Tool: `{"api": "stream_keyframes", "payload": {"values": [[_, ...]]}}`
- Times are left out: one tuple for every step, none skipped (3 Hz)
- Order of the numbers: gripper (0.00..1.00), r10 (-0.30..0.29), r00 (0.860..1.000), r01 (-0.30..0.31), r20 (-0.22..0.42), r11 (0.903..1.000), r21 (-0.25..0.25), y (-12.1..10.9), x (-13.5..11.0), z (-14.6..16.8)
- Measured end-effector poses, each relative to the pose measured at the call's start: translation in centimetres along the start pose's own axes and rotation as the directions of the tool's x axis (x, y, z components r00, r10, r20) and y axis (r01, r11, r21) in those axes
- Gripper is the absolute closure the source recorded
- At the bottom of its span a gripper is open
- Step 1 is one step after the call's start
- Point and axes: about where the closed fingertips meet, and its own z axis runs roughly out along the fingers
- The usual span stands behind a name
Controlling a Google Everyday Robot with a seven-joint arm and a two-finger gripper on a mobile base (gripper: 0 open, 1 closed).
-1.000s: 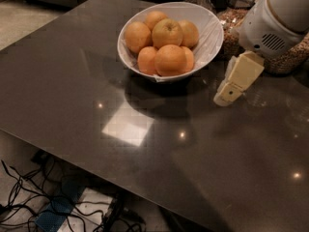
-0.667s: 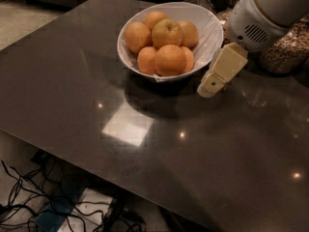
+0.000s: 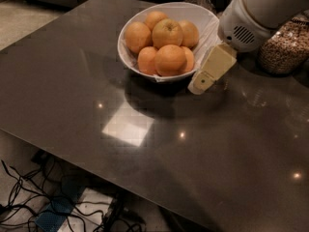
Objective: Pick orange from white bowl
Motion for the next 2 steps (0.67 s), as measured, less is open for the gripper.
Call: {"api": "stream_keyframes", "payload": {"values": [[0.0,0.085,0.996,-0.086,0.025,0.9954,0.041,-0.7,-0.88,1.47],[0.0,0.086,0.996,-0.086,0.025,0.9954,0.041,-0.7,-0.88,1.47]]}}
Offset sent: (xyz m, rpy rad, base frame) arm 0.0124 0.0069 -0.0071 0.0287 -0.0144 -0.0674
